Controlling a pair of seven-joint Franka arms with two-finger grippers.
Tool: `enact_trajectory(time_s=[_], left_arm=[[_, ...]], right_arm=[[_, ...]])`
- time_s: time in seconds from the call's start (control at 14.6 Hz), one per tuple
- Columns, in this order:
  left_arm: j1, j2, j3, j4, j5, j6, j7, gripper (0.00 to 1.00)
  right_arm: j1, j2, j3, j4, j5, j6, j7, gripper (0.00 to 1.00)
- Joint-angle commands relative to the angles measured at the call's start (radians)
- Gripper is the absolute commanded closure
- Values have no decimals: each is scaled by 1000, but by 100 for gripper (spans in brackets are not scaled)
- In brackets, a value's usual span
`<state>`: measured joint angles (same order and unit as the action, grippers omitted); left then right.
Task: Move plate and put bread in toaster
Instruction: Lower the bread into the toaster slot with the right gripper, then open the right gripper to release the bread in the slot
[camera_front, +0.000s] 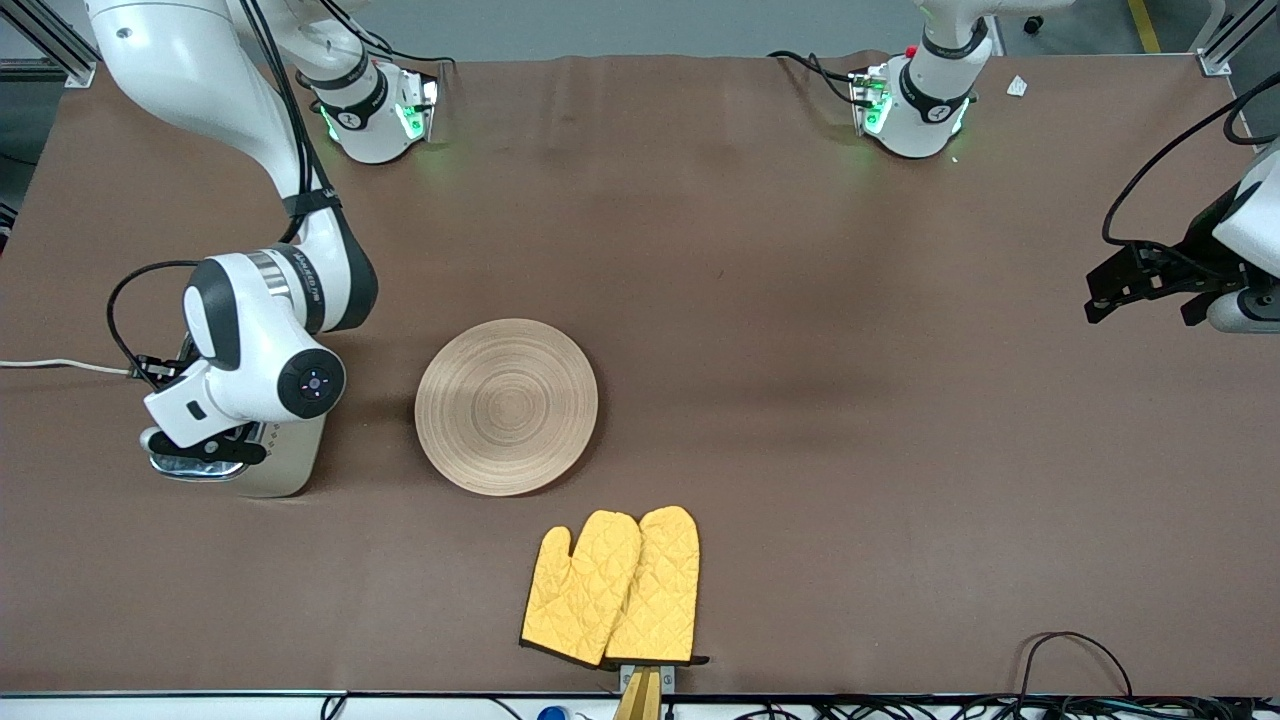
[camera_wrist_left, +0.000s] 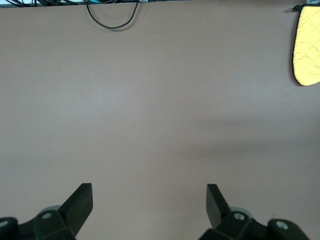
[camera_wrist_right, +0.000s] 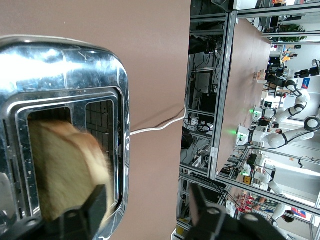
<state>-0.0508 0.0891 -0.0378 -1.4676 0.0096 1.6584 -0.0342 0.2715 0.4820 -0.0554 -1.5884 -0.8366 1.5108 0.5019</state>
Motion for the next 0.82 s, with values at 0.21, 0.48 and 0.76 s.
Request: enact_trajectory(time_s=[0.21,0.48,0.76], left_arm=[[5,-14,-2,-14,-6,11,5,0],[3,-14,-2,-14,-6,11,5,0],[3,-14,-2,-14,-8,11,5,0]], right_arm=[[-29,0,11,63,76,-15,-8,0],[-29,-60,9,85,183,-33,-10,0],[-37,-193,9,97,371,-57,-3,0]])
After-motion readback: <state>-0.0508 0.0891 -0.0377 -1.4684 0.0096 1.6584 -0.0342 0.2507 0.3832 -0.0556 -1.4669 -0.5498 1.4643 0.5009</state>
